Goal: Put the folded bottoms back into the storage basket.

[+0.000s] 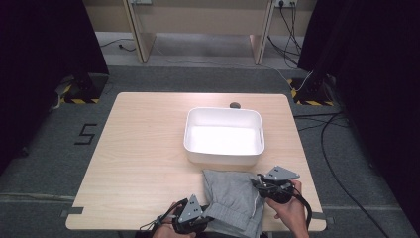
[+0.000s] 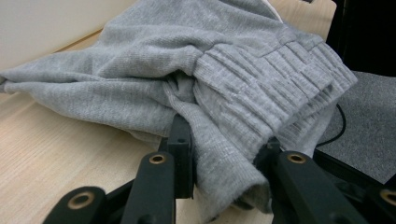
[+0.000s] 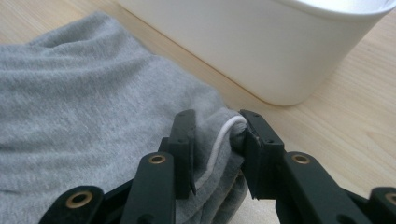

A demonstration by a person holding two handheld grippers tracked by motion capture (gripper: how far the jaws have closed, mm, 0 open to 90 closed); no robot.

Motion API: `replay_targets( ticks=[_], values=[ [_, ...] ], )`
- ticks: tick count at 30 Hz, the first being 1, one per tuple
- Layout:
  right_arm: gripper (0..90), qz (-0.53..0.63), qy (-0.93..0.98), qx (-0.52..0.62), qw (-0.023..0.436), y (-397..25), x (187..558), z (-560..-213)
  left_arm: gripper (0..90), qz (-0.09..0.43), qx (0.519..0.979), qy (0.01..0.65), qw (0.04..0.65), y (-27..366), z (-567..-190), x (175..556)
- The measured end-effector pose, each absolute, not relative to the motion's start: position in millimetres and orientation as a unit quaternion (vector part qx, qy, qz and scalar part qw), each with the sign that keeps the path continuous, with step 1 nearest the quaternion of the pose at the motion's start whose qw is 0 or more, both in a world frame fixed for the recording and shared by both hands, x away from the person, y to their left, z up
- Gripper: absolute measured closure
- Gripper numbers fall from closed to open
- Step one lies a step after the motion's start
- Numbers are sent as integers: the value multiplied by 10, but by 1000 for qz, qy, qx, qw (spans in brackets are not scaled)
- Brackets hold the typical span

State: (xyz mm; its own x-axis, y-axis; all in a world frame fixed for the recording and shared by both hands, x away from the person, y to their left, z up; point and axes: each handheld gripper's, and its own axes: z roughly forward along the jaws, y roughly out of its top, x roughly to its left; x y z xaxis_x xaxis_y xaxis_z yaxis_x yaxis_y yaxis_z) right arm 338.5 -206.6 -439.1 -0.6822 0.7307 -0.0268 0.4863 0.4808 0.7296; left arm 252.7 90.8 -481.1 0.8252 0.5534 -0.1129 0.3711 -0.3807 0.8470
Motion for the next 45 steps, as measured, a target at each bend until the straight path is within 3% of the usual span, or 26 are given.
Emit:
replay_targets(
  ticks=[45],
  values=[
    [734, 421, 825, 309, 214, -2013, 3180, -3563, 742, 137, 803, 239, 528, 1049, -4054, 2476]
  ],
)
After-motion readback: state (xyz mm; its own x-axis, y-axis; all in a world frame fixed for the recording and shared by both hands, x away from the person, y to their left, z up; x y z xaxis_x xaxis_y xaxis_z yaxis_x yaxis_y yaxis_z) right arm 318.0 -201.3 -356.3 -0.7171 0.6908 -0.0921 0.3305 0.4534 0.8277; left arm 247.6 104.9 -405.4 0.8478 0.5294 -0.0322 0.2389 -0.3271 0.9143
